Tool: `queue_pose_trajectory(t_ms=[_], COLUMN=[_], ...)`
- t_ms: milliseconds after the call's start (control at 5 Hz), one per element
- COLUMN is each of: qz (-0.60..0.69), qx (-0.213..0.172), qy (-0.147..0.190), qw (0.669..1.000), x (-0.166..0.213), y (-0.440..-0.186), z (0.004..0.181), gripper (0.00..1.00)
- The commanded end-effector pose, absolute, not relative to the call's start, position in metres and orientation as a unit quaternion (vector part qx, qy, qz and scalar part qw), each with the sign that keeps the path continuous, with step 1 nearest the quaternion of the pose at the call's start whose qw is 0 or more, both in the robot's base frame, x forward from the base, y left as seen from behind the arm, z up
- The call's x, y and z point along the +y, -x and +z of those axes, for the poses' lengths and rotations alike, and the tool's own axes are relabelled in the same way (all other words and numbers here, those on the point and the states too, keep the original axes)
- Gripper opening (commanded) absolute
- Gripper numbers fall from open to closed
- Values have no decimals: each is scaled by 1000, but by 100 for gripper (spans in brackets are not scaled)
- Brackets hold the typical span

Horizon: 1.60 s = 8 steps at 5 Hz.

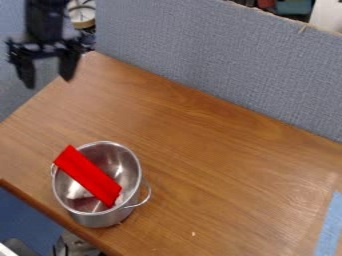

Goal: Put the red object in the metal pot

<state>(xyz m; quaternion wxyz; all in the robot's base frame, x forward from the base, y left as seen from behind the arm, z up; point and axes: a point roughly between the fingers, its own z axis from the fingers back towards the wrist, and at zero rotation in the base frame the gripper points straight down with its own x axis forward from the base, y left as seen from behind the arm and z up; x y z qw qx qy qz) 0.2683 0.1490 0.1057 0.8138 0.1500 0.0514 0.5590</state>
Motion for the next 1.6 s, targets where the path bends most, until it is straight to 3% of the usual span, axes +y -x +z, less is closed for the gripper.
queue_pose_trajectory(t_ms=[0, 200, 400, 600, 1000, 1200, 1400], qz=[557, 558, 553, 599, 586, 484, 371], qx=[32, 34, 37, 55, 49, 22, 14], qy=[-143, -161, -152, -157, -147, -145, -148], qw=[817, 813, 818, 783, 795, 863, 917], x=[125, 106, 93, 85, 90, 61, 11], y=[-259, -247, -237, -228, -246, -248, -253], z=[131, 118, 123, 112, 132, 147, 149], gripper=[100, 100, 100, 100, 100, 100, 100])
